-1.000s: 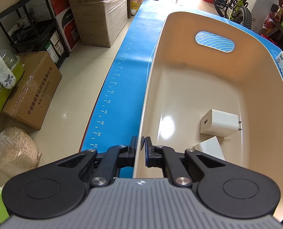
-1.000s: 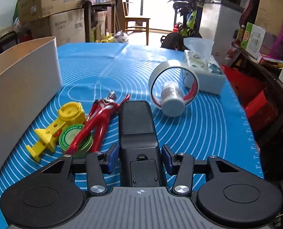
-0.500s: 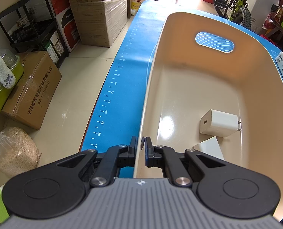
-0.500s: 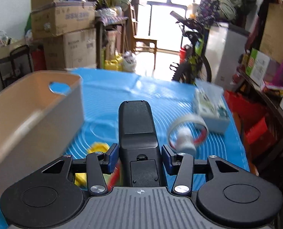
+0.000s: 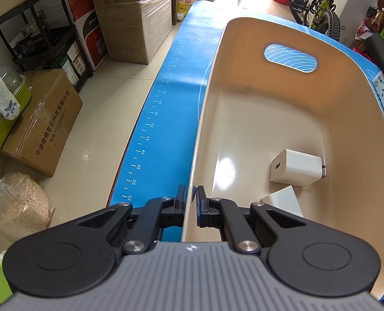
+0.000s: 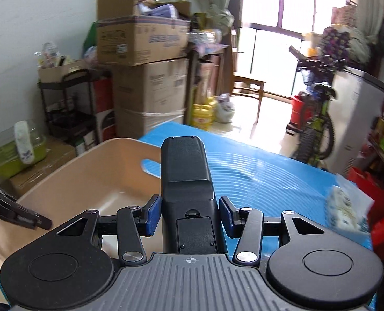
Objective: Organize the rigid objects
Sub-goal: 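Carry the black case into the basket and release it, then move the right gripper to the red toy figure and grasp it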
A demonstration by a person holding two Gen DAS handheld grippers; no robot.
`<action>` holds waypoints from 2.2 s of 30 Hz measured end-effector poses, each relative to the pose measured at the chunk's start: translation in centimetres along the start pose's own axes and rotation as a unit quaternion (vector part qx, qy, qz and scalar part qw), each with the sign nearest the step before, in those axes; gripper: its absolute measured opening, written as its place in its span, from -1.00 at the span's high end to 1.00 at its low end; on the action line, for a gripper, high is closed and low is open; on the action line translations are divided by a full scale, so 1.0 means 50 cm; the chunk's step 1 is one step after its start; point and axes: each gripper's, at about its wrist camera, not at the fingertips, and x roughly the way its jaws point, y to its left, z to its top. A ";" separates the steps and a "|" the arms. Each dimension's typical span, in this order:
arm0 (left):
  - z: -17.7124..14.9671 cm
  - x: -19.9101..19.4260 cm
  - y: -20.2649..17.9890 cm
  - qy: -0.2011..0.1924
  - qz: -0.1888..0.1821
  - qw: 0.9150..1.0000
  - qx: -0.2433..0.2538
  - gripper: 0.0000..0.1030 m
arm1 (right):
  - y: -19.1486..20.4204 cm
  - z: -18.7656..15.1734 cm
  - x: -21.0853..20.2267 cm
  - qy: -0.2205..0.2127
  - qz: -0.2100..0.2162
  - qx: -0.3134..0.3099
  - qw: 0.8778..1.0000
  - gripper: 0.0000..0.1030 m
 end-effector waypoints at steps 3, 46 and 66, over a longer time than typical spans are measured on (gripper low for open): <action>0.000 0.000 0.000 0.000 0.000 1.000 0.000 0.84 | 0.046 0.009 0.026 0.011 0.017 -0.008 1.000 -0.04; 0.003 0.000 -0.008 0.000 0.008 1.000 0.004 0.83 | 0.063 0.006 0.012 0.080 0.035 -0.007 0.996 -0.34; 0.000 -0.002 -0.007 0.000 0.011 1.000 0.005 0.82 | -0.223 -0.168 0.081 0.129 -0.105 0.111 0.980 -0.39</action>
